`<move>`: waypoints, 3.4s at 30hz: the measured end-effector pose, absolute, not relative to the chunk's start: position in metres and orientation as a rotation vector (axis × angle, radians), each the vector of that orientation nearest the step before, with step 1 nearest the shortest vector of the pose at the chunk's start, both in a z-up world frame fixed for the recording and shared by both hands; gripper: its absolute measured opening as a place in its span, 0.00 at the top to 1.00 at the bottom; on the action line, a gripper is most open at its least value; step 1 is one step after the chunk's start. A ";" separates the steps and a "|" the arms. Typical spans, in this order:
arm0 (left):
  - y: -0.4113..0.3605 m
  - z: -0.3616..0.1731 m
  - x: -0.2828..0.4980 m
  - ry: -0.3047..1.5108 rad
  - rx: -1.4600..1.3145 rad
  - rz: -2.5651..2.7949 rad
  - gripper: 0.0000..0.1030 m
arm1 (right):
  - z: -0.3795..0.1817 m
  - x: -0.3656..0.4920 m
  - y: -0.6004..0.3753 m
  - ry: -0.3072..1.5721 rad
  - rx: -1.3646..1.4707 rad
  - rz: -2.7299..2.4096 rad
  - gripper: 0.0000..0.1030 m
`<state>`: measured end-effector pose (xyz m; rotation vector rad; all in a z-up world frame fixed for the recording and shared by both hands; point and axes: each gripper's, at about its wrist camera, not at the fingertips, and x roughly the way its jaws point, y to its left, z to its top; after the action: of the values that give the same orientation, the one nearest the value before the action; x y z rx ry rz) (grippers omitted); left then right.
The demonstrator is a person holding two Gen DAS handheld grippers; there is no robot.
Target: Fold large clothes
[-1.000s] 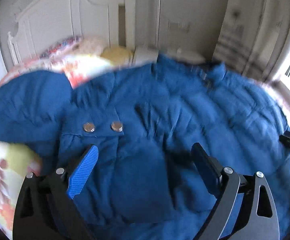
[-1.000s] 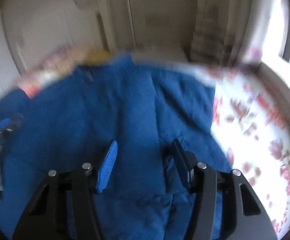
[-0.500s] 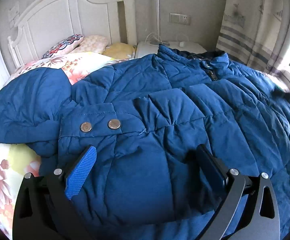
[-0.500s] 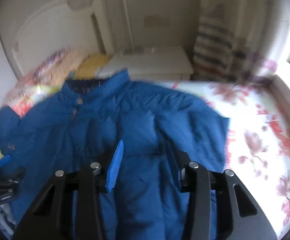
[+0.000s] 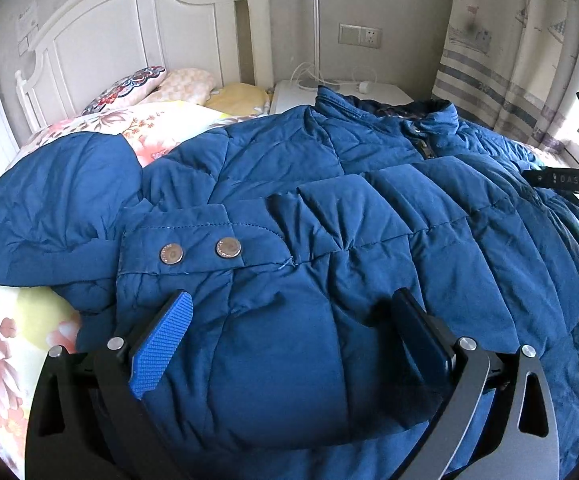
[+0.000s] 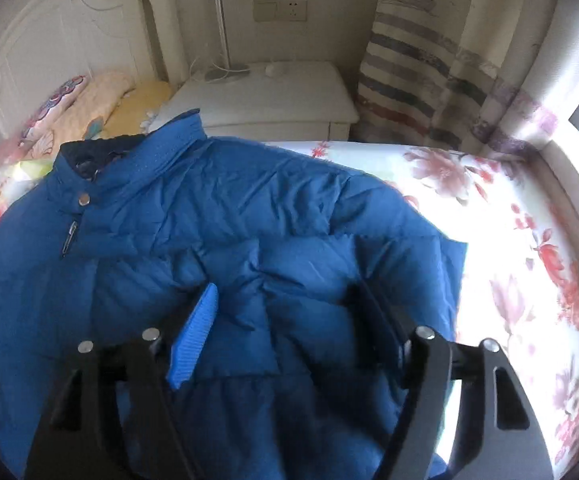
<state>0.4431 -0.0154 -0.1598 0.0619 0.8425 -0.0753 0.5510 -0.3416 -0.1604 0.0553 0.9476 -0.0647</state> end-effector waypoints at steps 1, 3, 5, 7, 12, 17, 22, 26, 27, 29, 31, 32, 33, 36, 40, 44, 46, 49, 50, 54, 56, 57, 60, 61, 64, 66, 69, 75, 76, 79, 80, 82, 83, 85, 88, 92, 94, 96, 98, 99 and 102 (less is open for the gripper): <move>-0.016 -0.160 0.443 0.842 0.061 -0.076 0.06 | -0.156 0.548 -0.341 0.943 0.059 -0.077 0.30; -0.016 -0.160 0.443 0.843 0.061 -0.076 0.06 | -0.136 0.528 -0.332 0.859 0.074 -0.073 0.31; -0.016 -0.160 0.443 0.841 0.063 -0.074 0.06 | -0.122 0.503 -0.306 0.801 0.050 0.021 0.30; -0.015 -0.160 0.443 0.841 0.059 -0.076 0.06 | -0.120 0.481 -0.283 0.791 -0.013 0.097 0.29; -0.015 -0.158 0.443 0.838 0.052 -0.079 0.06 | -0.161 0.465 -0.232 0.905 -0.200 0.205 0.28; -0.014 -0.157 0.442 0.832 0.042 -0.082 0.06 | -0.147 0.460 -0.241 0.907 -0.094 0.137 0.23; -0.012 -0.156 0.441 0.827 0.026 -0.089 0.06 | -0.135 0.418 -0.214 0.828 -0.137 0.255 0.18; -0.006 -0.154 0.439 0.811 -0.010 -0.101 0.06 | -0.165 0.417 -0.201 0.889 -0.217 0.241 0.17; -0.004 -0.153 0.438 0.804 -0.025 -0.105 0.06 | -0.163 0.414 -0.201 0.894 -0.209 0.233 0.17; 0.001 -0.150 0.436 0.785 -0.060 -0.113 0.06 | -0.154 0.409 -0.206 0.887 -0.178 0.215 0.17; 0.013 -0.143 0.429 0.741 -0.120 -0.096 0.06 | -0.144 0.394 -0.206 0.846 -0.161 0.226 0.17; 0.021 -0.138 0.424 0.721 -0.162 -0.092 0.06 | -0.143 0.386 -0.205 0.835 -0.168 0.221 0.15; 0.028 -0.134 0.420 0.711 -0.188 -0.083 0.06 | -0.146 0.381 -0.205 0.836 -0.181 0.211 0.13; 0.053 -0.131 0.408 0.727 -0.268 -0.016 0.06 | -0.166 0.371 -0.203 0.876 -0.204 0.213 0.10; 0.093 -0.138 0.390 0.774 -0.428 -0.037 0.07 | -0.170 0.376 -0.213 0.883 -0.143 0.219 0.05; 0.170 -0.121 0.358 0.610 -0.655 -0.025 0.07 | -0.171 0.375 -0.214 0.877 -0.126 0.228 0.05; 0.219 -0.120 0.350 0.542 -0.789 0.022 0.07 | -0.171 0.374 -0.215 0.877 -0.119 0.232 0.05; 0.292 -0.126 0.348 0.471 -0.939 0.147 0.07 | -0.171 0.374 -0.216 0.875 -0.113 0.235 0.05; 0.313 -0.129 0.351 0.462 -0.977 0.189 0.07 | -0.171 0.374 -0.216 0.875 -0.111 0.236 0.04; 0.383 -0.139 0.376 0.431 -1.089 0.287 0.07 | -0.171 0.374 -0.216 0.878 -0.112 0.240 0.04; 0.402 -0.138 0.386 0.412 -1.091 0.337 0.07 | -0.171 0.374 -0.217 0.876 -0.109 0.241 0.04; 0.413 -0.139 0.395 0.414 -1.094 0.354 0.07 | -0.171 0.374 -0.216 0.877 -0.109 0.240 0.04; 0.429 -0.146 0.414 0.419 -1.147 0.325 0.46 | -0.171 0.374 -0.216 0.877 -0.110 0.239 0.04; 0.434 -0.150 0.416 0.412 -1.183 0.302 0.70 | -0.171 0.374 -0.217 0.877 -0.109 0.239 0.04; 0.437 -0.152 0.402 0.327 -1.255 0.307 0.88 | -0.170 0.374 -0.218 0.872 -0.096 0.247 0.04; 0.424 -0.129 0.391 0.264 -1.179 0.325 0.91 | -0.169 0.373 -0.222 0.857 -0.062 0.263 0.04; 0.379 -0.073 0.389 0.215 -0.972 0.298 0.93 | -0.167 0.372 -0.228 0.839 -0.010 0.276 0.06; 0.185 0.042 0.394 0.177 -0.360 -0.044 0.93 | -0.155 0.362 -0.246 0.731 0.104 0.256 0.10; 0.145 0.047 0.395 0.198 -0.270 -0.112 0.92 | -0.151 0.358 -0.253 0.692 0.148 0.247 0.10; 0.038 0.033 0.398 0.290 -0.036 -0.265 0.92 | -0.145 0.348 -0.277 0.596 0.281 0.211 0.10; -0.004 0.016 0.401 0.340 0.061 -0.305 0.92 | -0.143 0.344 -0.287 0.559 0.333 0.191 0.10; -0.051 -0.016 0.406 0.428 0.153 -0.352 0.92 | -0.140 0.336 -0.305 0.495 0.424 0.165 0.10; -0.073 -0.038 0.411 0.493 0.178 -0.381 0.92 | -0.139 0.333 -0.314 0.462 0.467 0.154 0.09; -0.109 -0.089 0.421 0.641 0.230 -0.417 0.92 | -0.138 0.326 -0.327 0.412 0.524 0.134 0.08; -0.138 -0.151 0.428 0.766 0.333 -0.397 0.90 | -0.139 0.317 -0.344 0.376 0.581 0.129 0.08; -0.121 -0.158 0.434 0.819 0.316 -0.442 0.88 | -0.137 0.316 -0.348 0.368 0.587 0.136 0.08; -0.114 -0.148 0.434 0.842 0.311 -0.468 0.88 | -0.137 0.314 -0.347 0.372 0.576 0.136 0.08; -0.108 -0.135 0.419 0.782 0.304 -0.481 0.88 | -0.138 0.314 -0.346 0.370 0.568 0.139 0.08; -0.097 -0.114 0.408 0.699 0.266 -0.495 0.88 | -0.139 0.312 -0.347 0.370 0.566 0.139 0.08; -0.082 -0.098 0.401 0.638 0.203 -0.509 0.88 | -0.139 0.312 -0.346 0.372 0.567 0.138 0.08; -0.029 -0.069 0.392 0.512 -0.013 -0.475 0.82 | -0.140 0.314 -0.345 0.376 0.564 0.137 0.08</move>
<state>0.3915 -0.0288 -0.0695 -0.0129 0.5119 -0.4749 0.3140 -0.3449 -0.1399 0.5636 0.3763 0.1375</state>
